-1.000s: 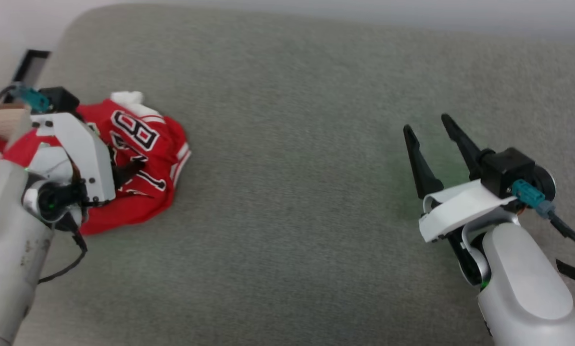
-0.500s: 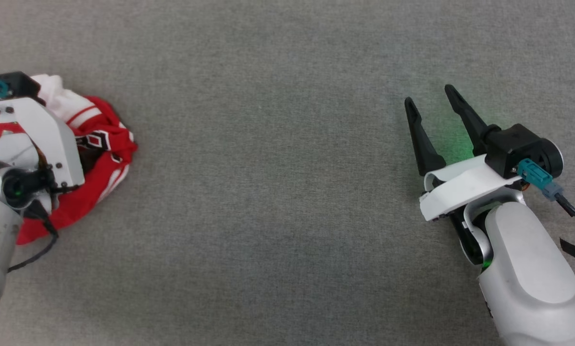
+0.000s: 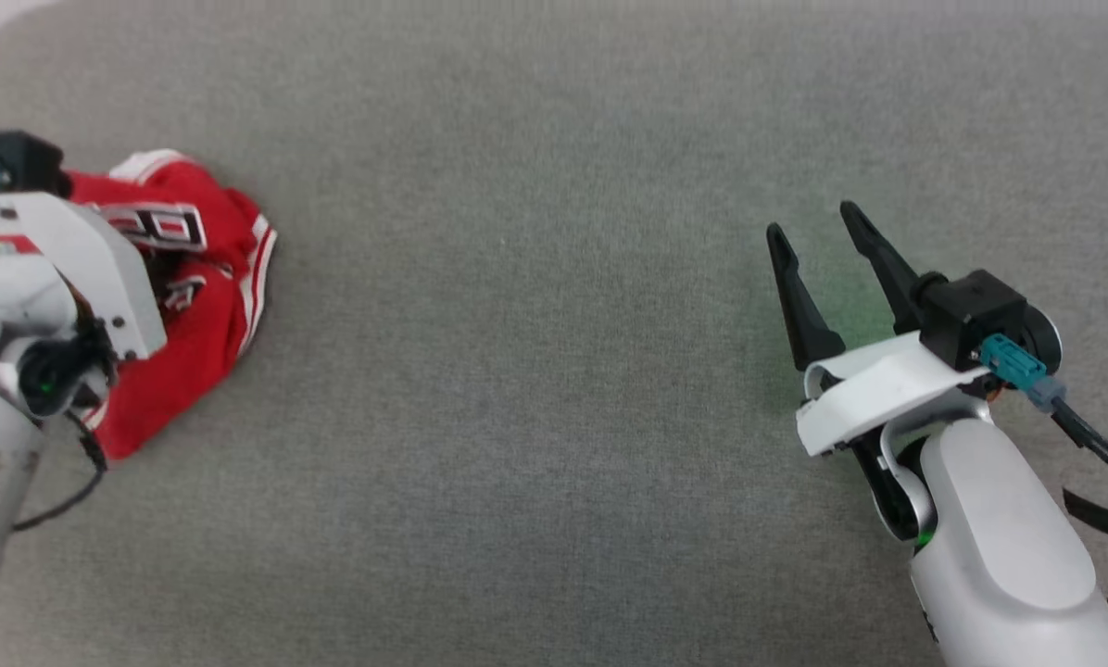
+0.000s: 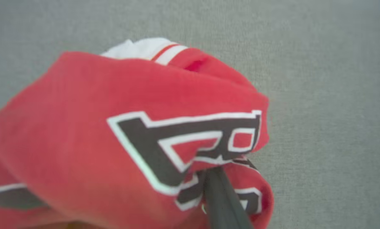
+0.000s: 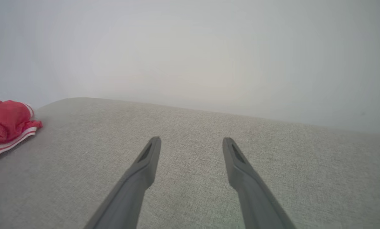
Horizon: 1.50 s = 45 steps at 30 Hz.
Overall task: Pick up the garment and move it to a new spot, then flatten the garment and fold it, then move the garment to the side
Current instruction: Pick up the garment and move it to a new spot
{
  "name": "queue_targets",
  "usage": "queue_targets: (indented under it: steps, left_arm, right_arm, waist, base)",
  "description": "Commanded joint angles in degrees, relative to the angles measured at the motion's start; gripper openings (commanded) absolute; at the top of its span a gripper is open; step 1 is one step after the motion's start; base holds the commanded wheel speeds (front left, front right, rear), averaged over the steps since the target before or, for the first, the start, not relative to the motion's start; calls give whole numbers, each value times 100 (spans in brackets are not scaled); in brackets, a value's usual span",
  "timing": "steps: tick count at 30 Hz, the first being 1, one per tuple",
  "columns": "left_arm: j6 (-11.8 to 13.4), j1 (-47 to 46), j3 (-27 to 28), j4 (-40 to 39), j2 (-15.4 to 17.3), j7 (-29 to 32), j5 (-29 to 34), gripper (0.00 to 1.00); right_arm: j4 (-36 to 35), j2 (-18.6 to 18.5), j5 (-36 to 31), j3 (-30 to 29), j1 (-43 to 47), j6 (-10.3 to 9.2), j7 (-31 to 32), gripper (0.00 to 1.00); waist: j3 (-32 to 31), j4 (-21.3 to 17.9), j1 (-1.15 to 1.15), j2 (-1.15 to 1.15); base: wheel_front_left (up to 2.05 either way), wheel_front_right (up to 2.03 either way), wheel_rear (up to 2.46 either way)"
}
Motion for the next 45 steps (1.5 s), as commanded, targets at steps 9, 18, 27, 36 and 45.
queue_targets:
  steps: [9, 18, 27, 36, 45]
  left_arm:
    - [7, -463, -616, -1711, 324, -398, -156, 0]
    - [8, -1191, -1459, -3330, 46, -175, 45, 0]
    - [8, -1848, -2665, -2919, -1172, -356, 34, 0]
    - [8, -1628, -3316, -2508, -1327, -445, -144, 0]
    - [8, -1151, -3336, -2468, -673, 823, 267, 0]
  right_arm:
    - [-193, 60, 150, -386, 507, -8, -4, 100]
    - [-602, 168, 312, -977, 758, -8, -4, 100]
    - [-895, 208, 755, -1503, 868, -8, -4, 100]
    - [-974, 204, 1105, -1505, 836, -8, -4, 100]
    - [-987, 204, 1329, -1326, 859, -8, -5, 100]
  waist:
    - [-587, -323, 0, 0]
    - [-372, -1205, 0, 0]
    - [66, -2356, 0, 0]
    - [315, -2907, 0, 0]
    - [362, -3079, 0, 0]
  base:
    - [0, 0, 0]
    - [0, 0, 0]
    - [0, 0, 0]
    - [0, 0, 0]
    - [0, 0, 0]
